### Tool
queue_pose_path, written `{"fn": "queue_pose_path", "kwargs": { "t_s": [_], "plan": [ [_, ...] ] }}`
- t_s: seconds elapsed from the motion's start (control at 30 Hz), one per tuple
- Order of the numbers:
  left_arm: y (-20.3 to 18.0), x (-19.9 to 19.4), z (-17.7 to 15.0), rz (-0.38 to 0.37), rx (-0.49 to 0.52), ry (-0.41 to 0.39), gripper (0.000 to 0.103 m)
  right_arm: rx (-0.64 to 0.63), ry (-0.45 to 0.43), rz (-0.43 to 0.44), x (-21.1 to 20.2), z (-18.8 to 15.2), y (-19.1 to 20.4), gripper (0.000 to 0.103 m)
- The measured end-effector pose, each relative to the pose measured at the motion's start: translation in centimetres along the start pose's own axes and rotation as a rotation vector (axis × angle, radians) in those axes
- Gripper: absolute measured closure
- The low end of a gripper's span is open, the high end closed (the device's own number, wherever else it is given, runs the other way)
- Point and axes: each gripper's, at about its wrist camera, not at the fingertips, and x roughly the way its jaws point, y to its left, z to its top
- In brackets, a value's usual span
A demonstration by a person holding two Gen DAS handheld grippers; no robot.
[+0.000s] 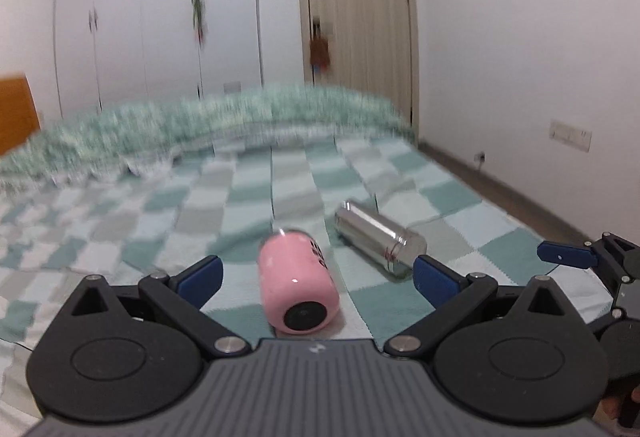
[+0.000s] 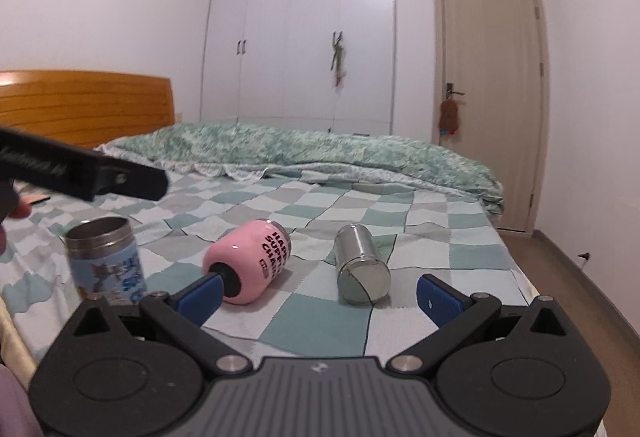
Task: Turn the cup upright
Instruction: 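Move the left tool to the lying pink cup and close on it, then carry the pink cup toward the right tool and release it on the blanket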
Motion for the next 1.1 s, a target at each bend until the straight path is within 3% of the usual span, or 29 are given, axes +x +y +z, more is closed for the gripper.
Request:
{"fn": "queue_pose_path", "kwargs": {
  "t_s": [0.33, 0.47, 0.7, 0.73, 0.8, 1.1],
  "plan": [
    [0.5, 12.4, 3.6, 0.057, 0.000, 0.366, 0.000, -0.120, 0.147, 0.134, 8.5, 2.4, -3.4, 0.000],
    [1.7, 17.1, 4.1, 0.051, -0.086, 0.508, 0.000, -0.153, 0.200, 0.178, 12.0, 2.9, -4.4, 0.000],
    [2.8, 22.9, 3.6, 0.129, -0.055, 0.617, 0.000, -0.148, 0.224, 0.229, 15.4, 2.2, -5.4, 0.000],
    [2.9, 23.8, 3.2, 0.125, -0.059, 0.657, 0.001, -0.143, 0.230, 0.235, 15.8, 2.0, -5.5, 0.000],
    [2.8, 25.3, 2.2, 0.111, -0.069, 0.747, 0.016, -0.137, 0.241, 0.241, 16.2, 1.6, -5.6, 0.000],
    [1.1, 23.0, 2.0, 0.067, -0.021, 0.685, 0.017, -0.122, 0.215, 0.222, 14.3, 1.8, -5.7, 0.000]
  ]
}}
